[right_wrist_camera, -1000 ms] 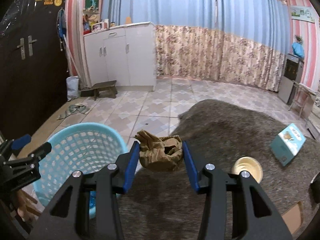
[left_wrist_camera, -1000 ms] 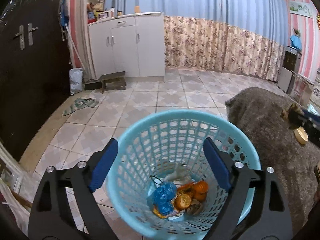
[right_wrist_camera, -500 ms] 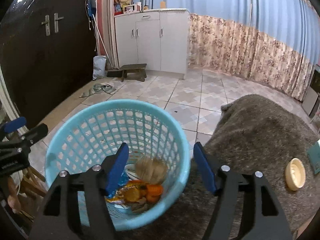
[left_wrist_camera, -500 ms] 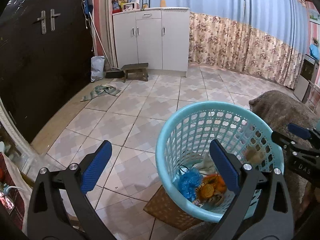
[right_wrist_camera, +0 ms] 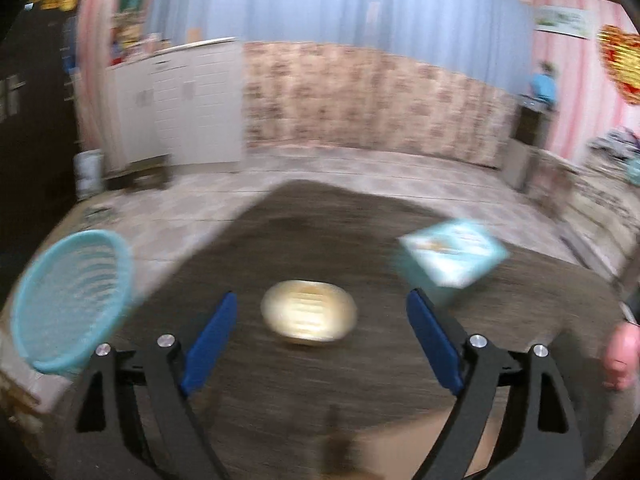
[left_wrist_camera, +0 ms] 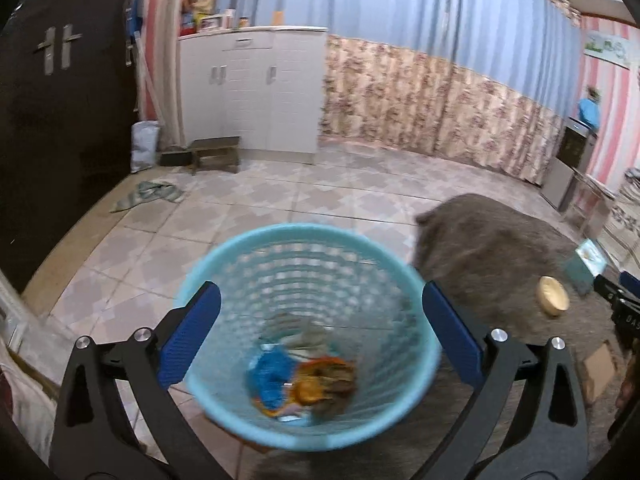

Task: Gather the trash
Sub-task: 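Grasp the cream round bowl with the left tool while the right grasps the black ribbed cylinder, then carry the cream bowl over the basket and open the left tool while the right carries the cylinder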

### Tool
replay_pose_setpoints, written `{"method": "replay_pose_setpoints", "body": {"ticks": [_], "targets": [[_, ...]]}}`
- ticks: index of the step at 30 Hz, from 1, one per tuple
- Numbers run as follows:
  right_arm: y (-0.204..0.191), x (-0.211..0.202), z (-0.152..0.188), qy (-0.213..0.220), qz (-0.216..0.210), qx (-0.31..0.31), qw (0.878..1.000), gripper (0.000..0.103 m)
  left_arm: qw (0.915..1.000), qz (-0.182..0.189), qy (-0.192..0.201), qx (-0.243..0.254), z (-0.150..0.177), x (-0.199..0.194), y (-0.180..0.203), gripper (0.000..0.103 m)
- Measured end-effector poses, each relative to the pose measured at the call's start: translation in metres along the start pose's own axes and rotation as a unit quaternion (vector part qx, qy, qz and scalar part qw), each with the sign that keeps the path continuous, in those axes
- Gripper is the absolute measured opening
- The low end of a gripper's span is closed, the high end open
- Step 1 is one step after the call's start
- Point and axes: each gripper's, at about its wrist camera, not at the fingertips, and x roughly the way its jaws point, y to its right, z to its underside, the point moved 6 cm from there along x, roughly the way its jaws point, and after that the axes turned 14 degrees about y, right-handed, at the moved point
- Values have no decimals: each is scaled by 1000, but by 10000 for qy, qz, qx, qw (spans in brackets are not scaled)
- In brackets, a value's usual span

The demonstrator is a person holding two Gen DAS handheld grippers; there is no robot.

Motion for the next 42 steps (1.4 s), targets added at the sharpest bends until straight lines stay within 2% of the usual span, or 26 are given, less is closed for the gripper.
{"method": "replay_pose_setpoints", "body": {"ticks": [3,5,8,12,16,19,23,29,34,36,38,39,40,42], "targets": [[56,-4,5,-70,568,-51,9983,86,9991,366,-168,96,5,6,40,97],[103,-7,13,-197,1117,-68,9935,86,9984,505,-183,171,7,7,62,97],[158,-9,26,-421,1716,117,9842,92,9973,638,-201,295,13,7,91,97],[213,-11,51,-708,2211,459,9716,94,9937,1063,-265,240,20,9,133,97],[223,-3,62,-818,1997,592,9746,96,9886,1421,-382,309,28,15,173,97],[218,9,67,-930,1869,375,9773,97,9856,1600,-414,363,35,19,202,97],[213,25,74,-1049,1957,-37,9750,97,9808,1668,-582,824,53,31,240,97],[217,33,79,-1077,1923,71,9754,97,9740,1658,-734,1357,66,59,279,97],[216,40,81,-967,1812,171,9785,95,9667,1668,-1109,1592,79,88,296,97],[217,41,83,-940,1753,308,9795,92,9641,1714,-1219,1623,83,94,300,89],[217,42,83,-892,1761,321,9798,88,9607,1764,-1344,1671,89,99,302,73],[216,42,82,-870,1748,310,9803,85,9607,1767,-1336,1670,89,99,302,69],[216,42,83,-859,1734,302,9806,84,9606,1844,-1283,1639,87,96,301,60],[215,41,82,-815,1720,303,9813,80,9600,1898,-1217,1659,86,92,301,60]]}}
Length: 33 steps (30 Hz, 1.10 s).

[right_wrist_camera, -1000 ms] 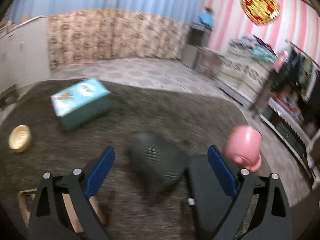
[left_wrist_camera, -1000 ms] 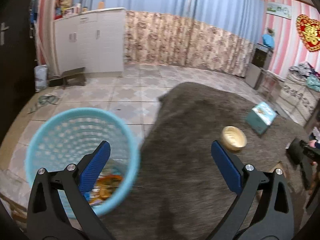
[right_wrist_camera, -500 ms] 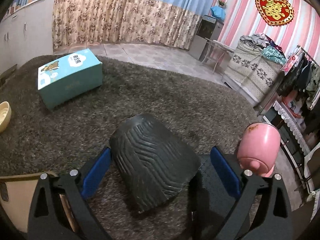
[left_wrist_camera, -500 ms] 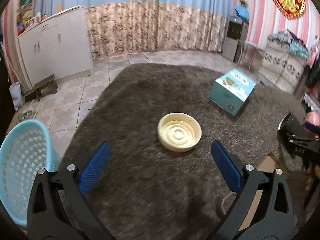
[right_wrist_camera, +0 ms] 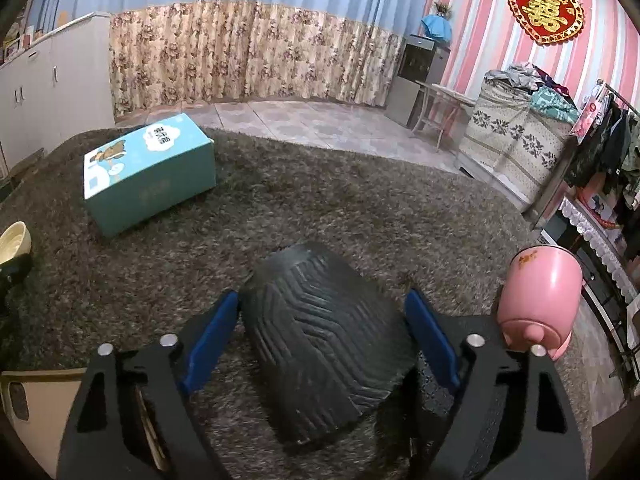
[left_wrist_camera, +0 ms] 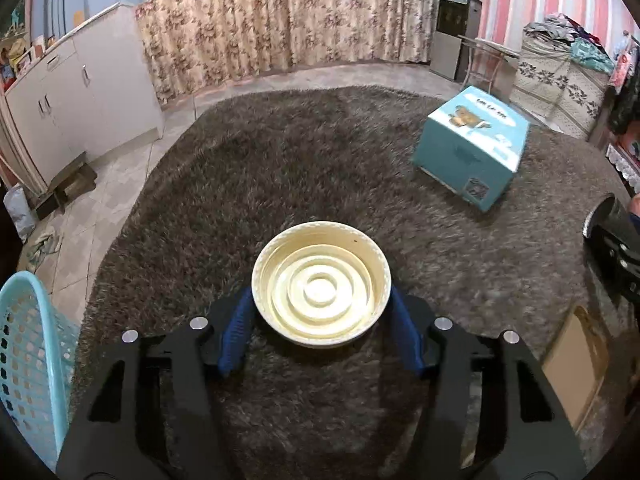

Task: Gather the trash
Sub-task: 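Carry the cream bowl over the basket and open the left tool while the right carries the cylinder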

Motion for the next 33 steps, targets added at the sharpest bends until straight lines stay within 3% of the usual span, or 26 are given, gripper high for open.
{"method": "replay_pose_setpoints", "body": {"ticks": [5,11,15,21,27,33], "targets": [[-1,-6,-3,130,-26,75,9999,75,9994,-177,272,93,0,-34,-13,60],[2,-13,-7,214,-76,283,9993,71,9974,-362,514,-361,-2,-99,-56,60],[-4,-8,-5,95,6,31,10000,72,9956,-615,556,-431,3,-133,-86,60],[-12,1,-4,-84,183,-421,9989,73,9923,-935,522,-628,10,-156,-132,60],[-14,13,2,-484,137,-1272,9906,72,9888,-1041,665,-834,8,-175,-167,60],[-8,-13,-12,-272,-153,-995,9946,69,9850,-1275,760,-880,23,-201,-204,60]]}}
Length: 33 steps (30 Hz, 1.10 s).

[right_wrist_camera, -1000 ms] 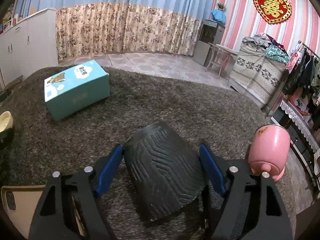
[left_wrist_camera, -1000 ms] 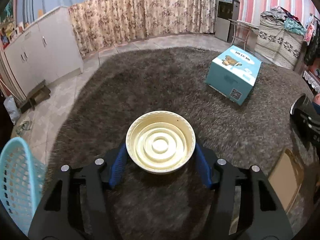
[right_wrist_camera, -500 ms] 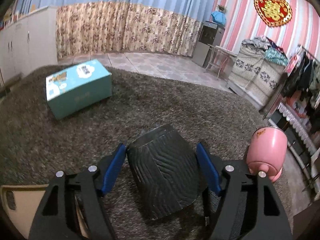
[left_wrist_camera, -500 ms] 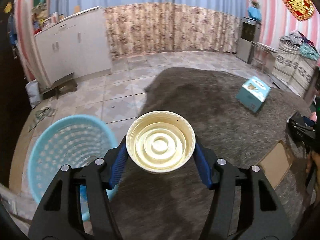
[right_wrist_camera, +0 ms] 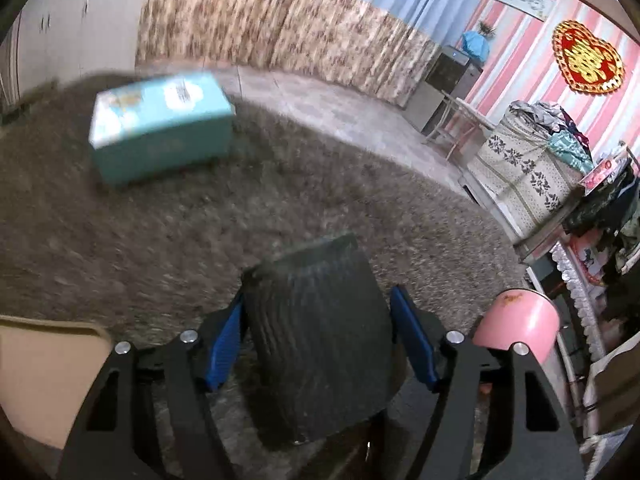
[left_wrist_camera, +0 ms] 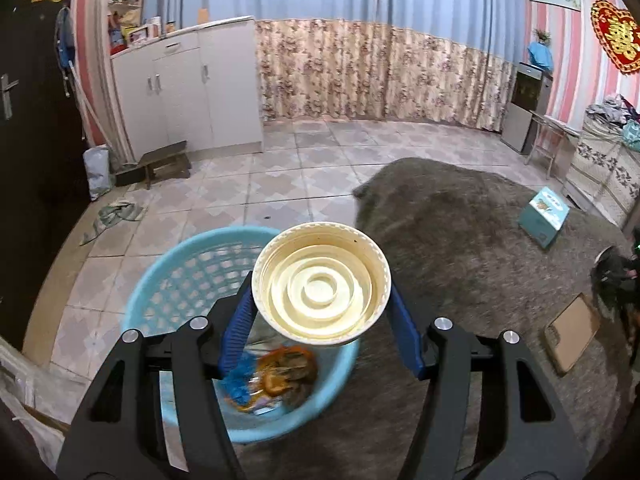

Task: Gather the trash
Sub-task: 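Carry the cream bowl over the basket and open the left tool while the right carries the cylinder, then lower the black cylinder into the basket and open the right tool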

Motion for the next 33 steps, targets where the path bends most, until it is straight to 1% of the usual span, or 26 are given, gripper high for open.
{"method": "replay_pose_setpoints", "body": {"ticks": [1,3,7,11,13,15,17,19,21,22,23,26,28,30,33], "targets": [[-1,-11,-5,103,-119,203,9997,69,10000,-68,-11,-15,3,-1,-7,60],[-8,-28,-12,252,-301,415,9984,69,9998,-196,-63,-85,10,-3,-25,60],[-39,-68,-31,641,-602,481,9950,69,9991,-399,-90,-126,27,-2,-50,60],[-76,-107,-53,979,-1179,850,9845,69,9979,-619,-157,-136,41,10,-72,60],[-96,-122,-64,1133,-1359,932,9798,69,9973,-661,-204,-229,44,17,-79,60],[-120,-135,-74,1288,-1531,913,9755,69,9976,-578,-192,-325,44,25,-81,60],[-146,-141,-78,1317,-1736,838,9724,69,9978,-548,-175,-335,43,31,-82,60],[-174,-144,-81,1327,-1901,674,9704,69,9979,-581,-155,-244,41,37,-80,60],[-193,-148,-81,1347,-1982,570,9692,69,9981,-574,-156,-156,38,44,-77,60],[-206,-149,-81,1329,-2063,513,9681,69,9984,-528,-175,-117,37,47,-76,67],[-218,-150,-80,1296,-2147,468,9669,69,9985,-496,-205,-85,36,49,-75,77],[-243,-154,-80,1241,-2334,325,9639,69,9980,-616,-84,-101,29,44,-83,88],[-262,-156,-82,1244,-2453,200,9612,69,9976,-645,-28,-254,26,38,-93,92],[-284,-161,-87,1244,-2648,144,9561,69,9951,-921,58,-345,25,28,-110,94],[-320,-168,-92,1244,-2885,-83,9493,69,9927,-1117,120,-450,26,18,-129,95]]}}
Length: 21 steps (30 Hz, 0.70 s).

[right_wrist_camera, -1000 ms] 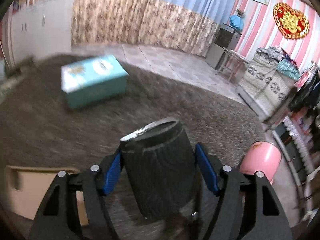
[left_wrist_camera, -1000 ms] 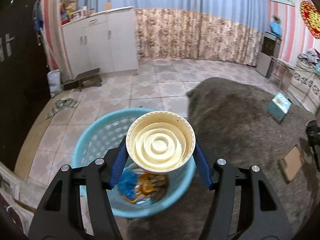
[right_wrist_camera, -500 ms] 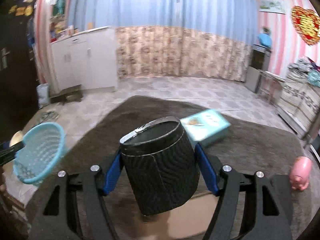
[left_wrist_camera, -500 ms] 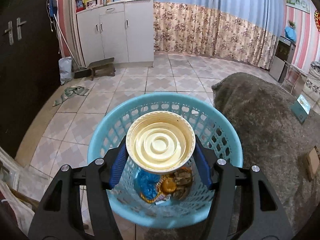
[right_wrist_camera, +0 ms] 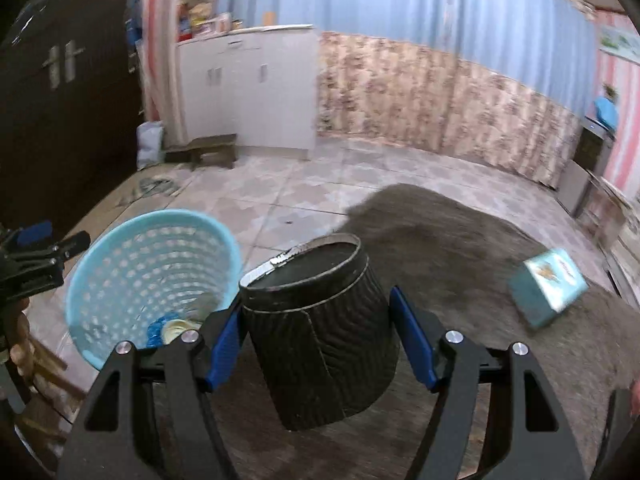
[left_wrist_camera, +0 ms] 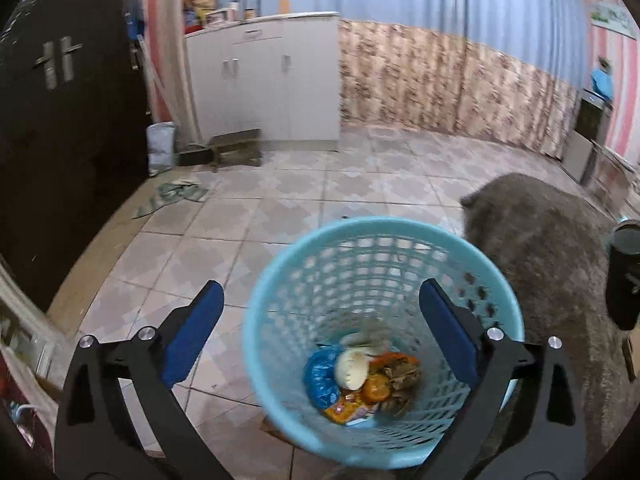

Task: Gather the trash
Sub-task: 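Lower the black cylinder into the basket and open the right tool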

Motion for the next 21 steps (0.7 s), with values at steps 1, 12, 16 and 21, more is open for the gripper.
{"method": "replay_pose_setpoints", "body": {"ticks": [1,12,16,21], "targets": [[-14,7,-2,-16,-96,-111,9999,69,10000,-71,10,-55,0,-3,-8,95],[-112,59,-6,-283,-854,-247,9956,69,9983,-515,13,-269,8,-28,-56,97],[-123,58,-7,-240,-874,-416,9950,86,9980,-563,33,-278,9,-33,-60,97],[-92,38,0,-183,-585,-410,9973,92,9986,-428,38,-299,10,-44,-50,97]]}}
